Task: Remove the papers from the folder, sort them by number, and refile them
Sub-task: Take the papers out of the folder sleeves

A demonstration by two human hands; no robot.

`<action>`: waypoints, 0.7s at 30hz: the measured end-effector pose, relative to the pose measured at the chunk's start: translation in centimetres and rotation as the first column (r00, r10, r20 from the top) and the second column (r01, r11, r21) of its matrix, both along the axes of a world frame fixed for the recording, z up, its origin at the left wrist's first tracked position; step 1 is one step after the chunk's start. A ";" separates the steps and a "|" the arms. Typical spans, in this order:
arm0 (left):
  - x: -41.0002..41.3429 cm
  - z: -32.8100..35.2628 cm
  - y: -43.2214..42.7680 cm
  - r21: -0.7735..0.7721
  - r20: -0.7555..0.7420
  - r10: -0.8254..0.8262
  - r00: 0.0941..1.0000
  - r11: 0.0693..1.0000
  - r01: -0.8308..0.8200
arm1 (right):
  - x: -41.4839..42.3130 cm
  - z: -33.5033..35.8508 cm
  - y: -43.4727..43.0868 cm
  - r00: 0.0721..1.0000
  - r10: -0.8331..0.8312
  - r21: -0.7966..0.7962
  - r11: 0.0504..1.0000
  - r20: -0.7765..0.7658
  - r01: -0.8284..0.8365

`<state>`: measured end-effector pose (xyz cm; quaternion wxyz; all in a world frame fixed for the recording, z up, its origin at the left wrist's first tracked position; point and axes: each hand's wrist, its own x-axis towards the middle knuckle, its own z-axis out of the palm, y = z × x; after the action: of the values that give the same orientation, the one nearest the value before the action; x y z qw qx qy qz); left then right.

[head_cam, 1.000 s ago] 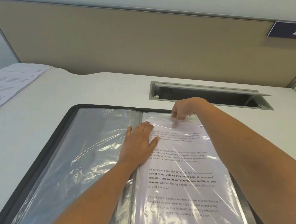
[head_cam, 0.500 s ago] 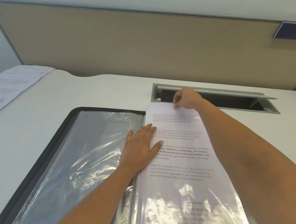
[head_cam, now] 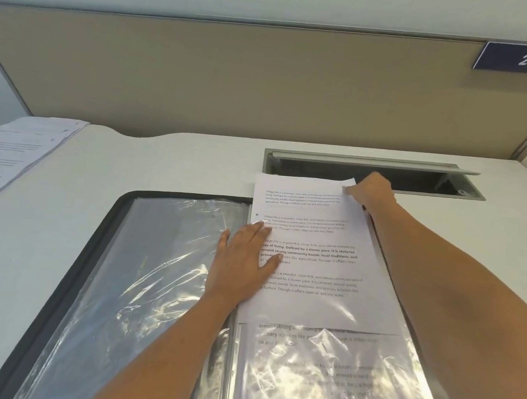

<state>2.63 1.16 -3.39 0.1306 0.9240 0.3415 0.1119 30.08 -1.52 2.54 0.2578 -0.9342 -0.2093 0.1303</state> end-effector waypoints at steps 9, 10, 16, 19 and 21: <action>0.1 0.1 -0.2 -0.007 0.011 0.001 1.000 1.000 -0.001 | 0.3 0.0 -0.9 0.964 0.062 0.258 0.966 -0.258 0.007; 0.1 0.1 -0.2 -0.003 0.017 0.003 1.000 1.000 -0.003 | 0.3 0.3 -0.8 0.961 0.059 0.309 0.951 -0.269 0.028; 0.1 0.0 -0.1 0.002 0.018 -0.001 1.000 1.000 0.001 | 0.2 1.7 0.1 0.959 0.035 0.589 0.795 -0.280 0.143; 0.1 0.0 -0.1 0.004 0.015 -0.001 1.000 1.000 0.001 | 0.0 2.3 0.5 0.937 0.125 0.673 0.727 -0.327 0.138; 0.1 0.0 -0.1 0.001 0.014 -0.001 1.000 1.000 0.001 | 0.2 2.0 0.3 0.894 0.165 0.572 0.812 -0.417 0.118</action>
<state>2.69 1.08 -3.37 0.1324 0.9235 0.3399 0.1184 30.28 -1.18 4.53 0.5710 -0.7511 -0.1858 0.2743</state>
